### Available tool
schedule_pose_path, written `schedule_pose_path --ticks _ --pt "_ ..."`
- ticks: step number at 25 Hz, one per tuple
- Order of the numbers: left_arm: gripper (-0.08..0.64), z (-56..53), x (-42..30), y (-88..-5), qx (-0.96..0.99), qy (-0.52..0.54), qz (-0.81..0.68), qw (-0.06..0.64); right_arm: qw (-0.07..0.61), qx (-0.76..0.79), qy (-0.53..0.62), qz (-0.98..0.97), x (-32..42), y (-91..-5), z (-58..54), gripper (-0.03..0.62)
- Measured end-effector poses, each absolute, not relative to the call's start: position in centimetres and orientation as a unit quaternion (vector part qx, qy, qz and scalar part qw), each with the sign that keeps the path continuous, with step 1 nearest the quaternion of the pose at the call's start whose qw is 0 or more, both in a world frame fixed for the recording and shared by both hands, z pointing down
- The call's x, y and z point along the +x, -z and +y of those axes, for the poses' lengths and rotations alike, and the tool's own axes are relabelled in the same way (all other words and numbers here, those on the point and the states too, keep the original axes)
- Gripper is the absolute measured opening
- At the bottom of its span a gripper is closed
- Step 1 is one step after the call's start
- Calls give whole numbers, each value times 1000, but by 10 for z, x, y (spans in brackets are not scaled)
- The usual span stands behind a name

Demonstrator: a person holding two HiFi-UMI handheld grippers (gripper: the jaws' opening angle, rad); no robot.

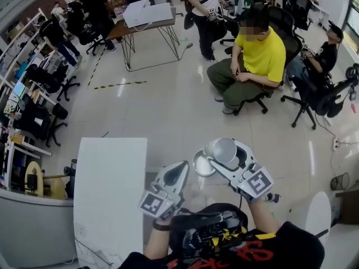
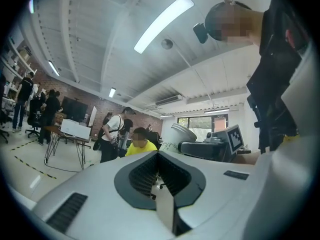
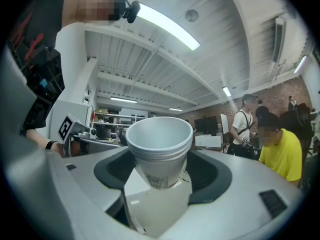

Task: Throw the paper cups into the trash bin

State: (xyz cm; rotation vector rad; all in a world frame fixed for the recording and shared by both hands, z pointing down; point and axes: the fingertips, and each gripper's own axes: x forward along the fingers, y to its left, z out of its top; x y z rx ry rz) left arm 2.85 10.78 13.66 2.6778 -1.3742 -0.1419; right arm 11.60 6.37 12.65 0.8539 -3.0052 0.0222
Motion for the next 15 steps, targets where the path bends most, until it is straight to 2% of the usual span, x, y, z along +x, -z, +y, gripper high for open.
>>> schedule_pose_path --ticks 9,15 --pt "1 56 -34 -135 898 66 -429 72 18 305 20 -952 59 -109 24 333" --pt "1 28 -39 -133 909 74 -406 63 45 334 40 -941 42 -107 20 333"
